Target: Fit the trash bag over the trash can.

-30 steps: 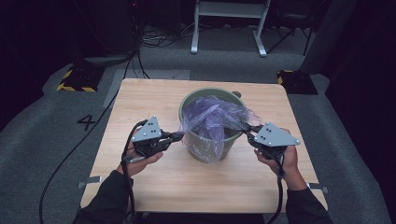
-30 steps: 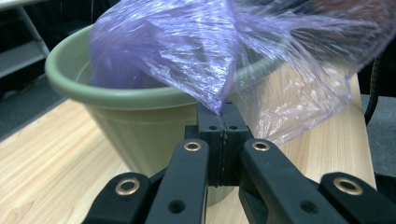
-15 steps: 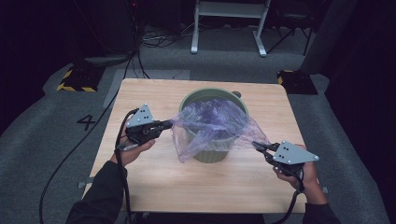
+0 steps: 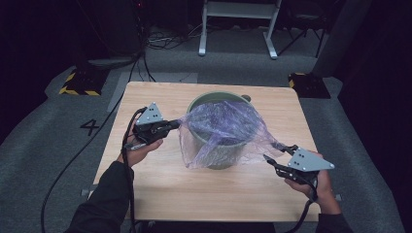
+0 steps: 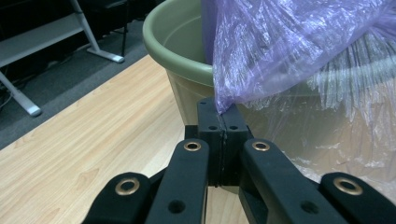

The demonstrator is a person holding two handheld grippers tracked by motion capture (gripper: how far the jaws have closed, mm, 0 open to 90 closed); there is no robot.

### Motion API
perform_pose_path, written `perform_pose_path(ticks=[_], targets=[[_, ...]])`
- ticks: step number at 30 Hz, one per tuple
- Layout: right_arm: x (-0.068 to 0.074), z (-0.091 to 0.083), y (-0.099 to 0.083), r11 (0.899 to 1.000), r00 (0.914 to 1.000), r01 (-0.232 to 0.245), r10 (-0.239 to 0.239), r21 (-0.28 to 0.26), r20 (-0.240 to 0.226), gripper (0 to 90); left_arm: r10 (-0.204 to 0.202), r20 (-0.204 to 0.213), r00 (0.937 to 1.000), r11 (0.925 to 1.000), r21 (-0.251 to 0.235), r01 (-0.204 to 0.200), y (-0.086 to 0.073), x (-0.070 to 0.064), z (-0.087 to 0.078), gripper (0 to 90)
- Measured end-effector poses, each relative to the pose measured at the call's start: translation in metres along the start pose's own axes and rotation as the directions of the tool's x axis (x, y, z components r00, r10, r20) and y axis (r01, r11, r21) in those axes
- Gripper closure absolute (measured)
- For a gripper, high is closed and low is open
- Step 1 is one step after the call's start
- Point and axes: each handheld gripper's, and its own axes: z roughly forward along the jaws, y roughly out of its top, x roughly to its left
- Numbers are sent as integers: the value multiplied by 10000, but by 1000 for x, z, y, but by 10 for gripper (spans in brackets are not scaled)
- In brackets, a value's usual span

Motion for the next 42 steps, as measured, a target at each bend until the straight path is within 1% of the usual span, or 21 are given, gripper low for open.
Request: perform_pose_path(ticks=[3,5,7,10,12,13,15,17,18,21,24,27,28,30,32,34,35,37,38,40,42], targets=[[4,-11,-2,9999,9999,-77,76,-117,-92,444,-65,-41,10000,10000,-45,64,-1,1,-2,898],[5,-17,-8,9998,9998,-213,213,34,-15,409,-86,-65,9999,10000,-29,85,-1,2,-3,898],[2,-23,-15,9985,9985,-547,547,91,-89,392,-104,-67,9999,9999,-71,103,-2,2,-4,898],[-1,-31,-25,9944,9942,-1041,1036,168,297,364,-105,-93,9999,9999,-92,104,-2,2,-4,898],[-3,-35,-28,9924,9905,-1229,1228,-18,623,344,-100,-121,9999,9999,-93,98,-1,2,-3,898],[-3,-39,-25,9921,9891,-1233,1249,-248,775,341,-101,-121,9999,9999,-90,100,-1,2,-2,898],[-2,-42,-19,9916,9869,-1190,1237,-503,1033,339,-53,-127,9999,10000,-64,52,0,2,-1,897],[1,-46,-4,9914,9851,-904,1029,-945,1376,322,-38,-122,9999,10000,-50,37,1,1,1,897],[2,-46,1,9918,9858,-757,900,-1031,1421,320,-28,-138,9999,10000,-58,27,1,1,1,897],[5,-41,21,9956,9851,-226,377,-909,1677,315,-55,-159,9999,9999,-106,53,2,1,2,897],[3,-32,35,9965,9850,-27,170,-830,1715,334,-64,-229,9997,9999,-102,62,2,2,2,896],[-3,-19,44,9986,9838,230,-141,-481,1786,423,-111,-271,9996,9998,-149,107,1,4,2,895],[-6,-14,45,9989,9825,344,-281,-311,1843,487,-108,-296,9995,9998,-153,103,1,5,2,895],[-14,-5,47,9994,9840,308,-279,-140,1759,586,-161,-337,9993,9997,-176,156,1,7,2,894],[-23,3,47,9998,9863,81,-51,-174,1650,737,-231,-344,9991,9996,-165,225,1,10,3,894],[-31,9,46,9988,9881,-349,396,-344,1489,810,-207,-356,9992,9997,-101,204,1,13,4,894],[-36,12,47,9968,9880,-633,695,-488,1378,831,-198,-361,9992,9998,-46,196,1,14,5,896],[-45,18,48,9928,9857,-1093,1146,-489,1232,840,-234,-403,9989,9997,105,238,2,19,8,896],[-51,23,48,9893,9818,-1398,1438,-408,1237,845,-285,-415,9987,9995,125,291,1,21,10,896],[-59,31,47,9836,9760,-1787,1801,-224,1224,849,-350,-487,9982,9991,202,360,1,25,13,895],[-67,43,46,9765,9692,-2149,2107,196,1278,854,-435,-509,9978,9986,262,448,0,29,19,884]])
